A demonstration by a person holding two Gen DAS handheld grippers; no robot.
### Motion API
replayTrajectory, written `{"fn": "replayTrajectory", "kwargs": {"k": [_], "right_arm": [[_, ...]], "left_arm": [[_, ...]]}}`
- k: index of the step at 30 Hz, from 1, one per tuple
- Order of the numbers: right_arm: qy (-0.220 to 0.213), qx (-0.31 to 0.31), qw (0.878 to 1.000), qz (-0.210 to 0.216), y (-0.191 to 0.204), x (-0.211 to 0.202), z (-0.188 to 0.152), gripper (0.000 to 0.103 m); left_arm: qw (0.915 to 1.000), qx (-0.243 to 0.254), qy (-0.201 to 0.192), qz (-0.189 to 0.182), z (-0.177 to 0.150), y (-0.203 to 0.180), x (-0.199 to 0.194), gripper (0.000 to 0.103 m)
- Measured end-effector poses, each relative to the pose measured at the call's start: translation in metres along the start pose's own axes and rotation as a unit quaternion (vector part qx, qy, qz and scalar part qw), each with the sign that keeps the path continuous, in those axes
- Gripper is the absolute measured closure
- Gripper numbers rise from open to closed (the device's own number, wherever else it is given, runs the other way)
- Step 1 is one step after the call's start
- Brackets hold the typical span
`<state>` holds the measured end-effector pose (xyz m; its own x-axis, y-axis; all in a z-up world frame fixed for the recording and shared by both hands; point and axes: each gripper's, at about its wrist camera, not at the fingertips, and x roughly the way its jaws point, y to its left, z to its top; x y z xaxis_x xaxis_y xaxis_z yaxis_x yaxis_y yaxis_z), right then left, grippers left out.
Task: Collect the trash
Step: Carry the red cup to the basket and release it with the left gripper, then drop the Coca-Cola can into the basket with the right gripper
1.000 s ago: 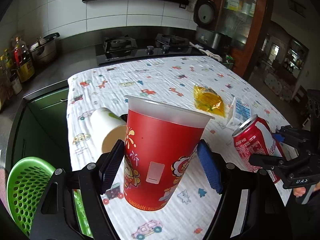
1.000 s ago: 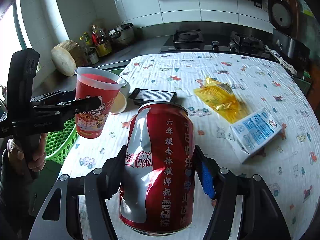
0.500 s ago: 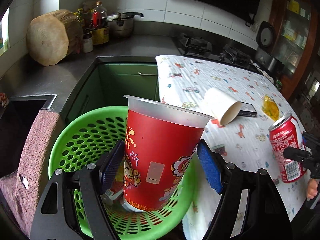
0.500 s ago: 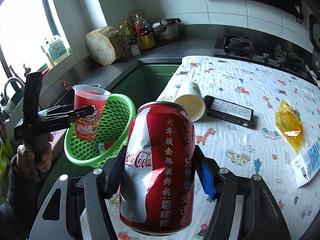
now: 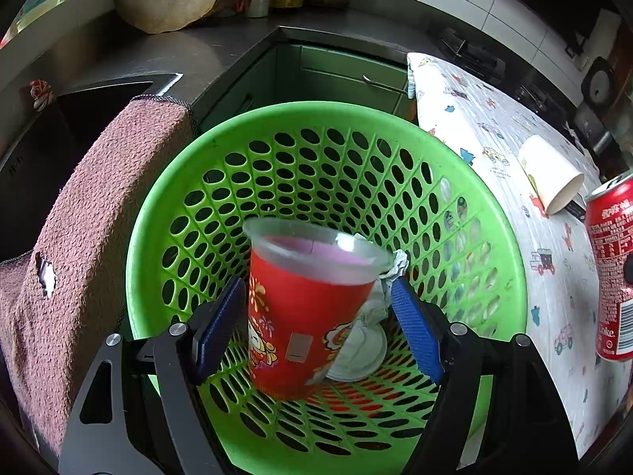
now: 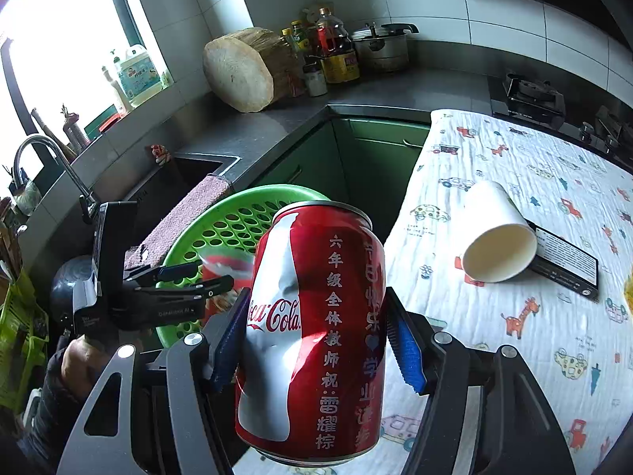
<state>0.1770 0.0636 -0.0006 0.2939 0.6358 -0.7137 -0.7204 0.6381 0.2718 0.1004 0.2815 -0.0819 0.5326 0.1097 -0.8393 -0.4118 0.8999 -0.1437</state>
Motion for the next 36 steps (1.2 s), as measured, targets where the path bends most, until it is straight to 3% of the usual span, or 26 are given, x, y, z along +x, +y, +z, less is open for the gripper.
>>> {"fn": "replayTrajectory", "kwargs": {"k": [2,20,22,29,36], "right_arm": [[-0.001,0.005,1.000,0.006,0.003,0.008,0.006,0.041],[0.011,-0.005,1.000,0.025,0.044,0.078,0.024,0.037],[0.008,-0.001,0.999,0.031,0.042,0.077,0.024,0.029],[-0.007,-0.011,1.000,0.017,0.029,0.056,0.022,0.029],[-0.015,-0.020,1.000,-0.019,-0.011,0.021,0.015,0.029]], "left_arm": [[1.0000,-0.007,-0.005,-0.001,-0.003,0.004,-0.004,0.017],[0.9966,-0.042,-0.071,-0.001,-0.025,0.023,-0.064,0.016],[0.9965,-0.043,-0.072,0.000,-0.025,0.024,-0.065,0.016],[0.9967,-0.041,-0.069,-0.005,-0.023,0.017,-0.062,0.016],[0.9977,-0.020,-0.064,-0.011,-0.015,-0.009,-0.058,0.016]]}}
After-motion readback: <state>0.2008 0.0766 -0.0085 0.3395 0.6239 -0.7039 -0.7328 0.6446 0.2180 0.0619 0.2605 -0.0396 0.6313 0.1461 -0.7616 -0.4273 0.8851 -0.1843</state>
